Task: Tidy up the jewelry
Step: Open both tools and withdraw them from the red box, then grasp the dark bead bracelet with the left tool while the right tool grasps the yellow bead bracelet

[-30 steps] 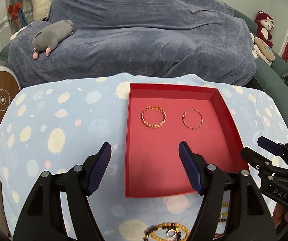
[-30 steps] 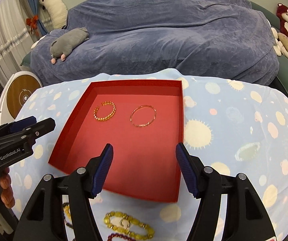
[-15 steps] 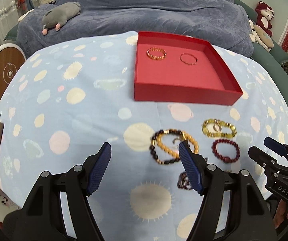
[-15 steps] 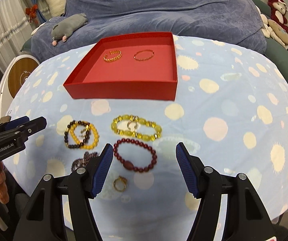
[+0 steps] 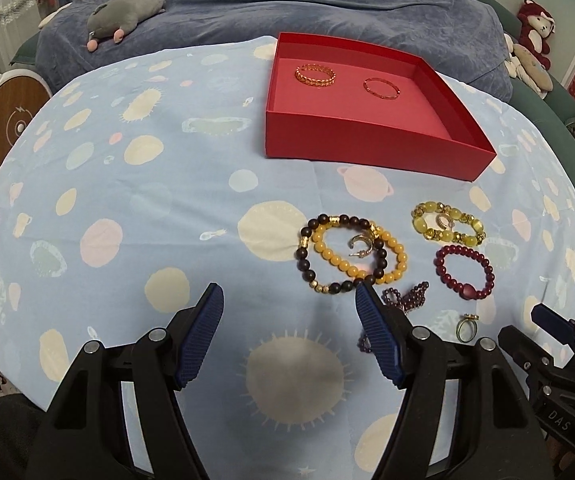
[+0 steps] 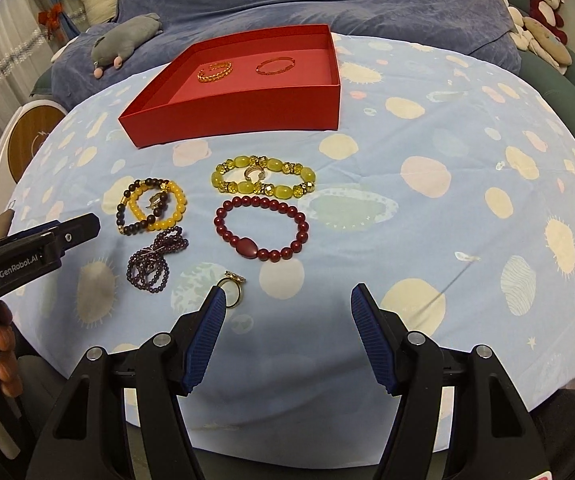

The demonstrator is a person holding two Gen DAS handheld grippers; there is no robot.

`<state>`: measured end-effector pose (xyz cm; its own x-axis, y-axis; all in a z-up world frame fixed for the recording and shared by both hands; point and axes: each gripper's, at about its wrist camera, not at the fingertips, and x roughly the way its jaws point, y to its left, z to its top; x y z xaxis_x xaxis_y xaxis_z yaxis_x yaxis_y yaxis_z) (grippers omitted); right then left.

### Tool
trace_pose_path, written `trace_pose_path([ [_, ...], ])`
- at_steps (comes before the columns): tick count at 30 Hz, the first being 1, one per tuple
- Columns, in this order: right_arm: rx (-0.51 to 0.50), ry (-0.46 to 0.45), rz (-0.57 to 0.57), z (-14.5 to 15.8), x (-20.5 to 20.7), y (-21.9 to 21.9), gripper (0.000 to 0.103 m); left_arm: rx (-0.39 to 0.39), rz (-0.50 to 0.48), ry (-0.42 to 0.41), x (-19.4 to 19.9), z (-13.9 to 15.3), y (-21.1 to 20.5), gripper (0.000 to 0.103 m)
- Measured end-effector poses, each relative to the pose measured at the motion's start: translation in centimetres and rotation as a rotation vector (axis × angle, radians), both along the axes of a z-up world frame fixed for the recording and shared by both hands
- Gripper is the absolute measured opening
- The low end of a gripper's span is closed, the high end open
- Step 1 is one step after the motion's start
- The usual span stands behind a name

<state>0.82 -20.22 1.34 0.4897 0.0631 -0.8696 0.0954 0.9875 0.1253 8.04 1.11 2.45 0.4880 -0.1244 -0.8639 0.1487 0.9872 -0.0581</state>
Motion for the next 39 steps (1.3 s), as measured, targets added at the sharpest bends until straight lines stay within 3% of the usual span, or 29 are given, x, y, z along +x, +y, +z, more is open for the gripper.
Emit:
trace_pose_path([
  [6, 0.007, -0.001, -0.018, 0.0, 0.8, -0.7, 0.063, -0.002, -0.022, 0.021, 1.8, -1.3, -0.7, 0.054],
  [13, 0.015, 0.002, -0.029, -0.1, 1.5, -1.1, 0.063, -0.041, -0.031, 0.062, 2.8, -2.6, -0.8, 0.034],
  [21, 0.016, 0.008, -0.026, -0.2, 1.7, -1.0, 0.063, -0.022, -0.035, 0.043, 2.9, -3.0, -1.3, 0.033],
  [25, 0.015, 0.008, -0.025, -0.2, 1.8, -0.9, 0.063, -0.006, -0.051, 0.039, 3.0, -3.0, -1.7, 0.010],
  [39, 0.003, -0.023, -0.031, 0.2, 5.8, -1.7, 0.062, -0.035, -0.017, 0.044, 2.1, -1.9, -0.1, 0.008],
])
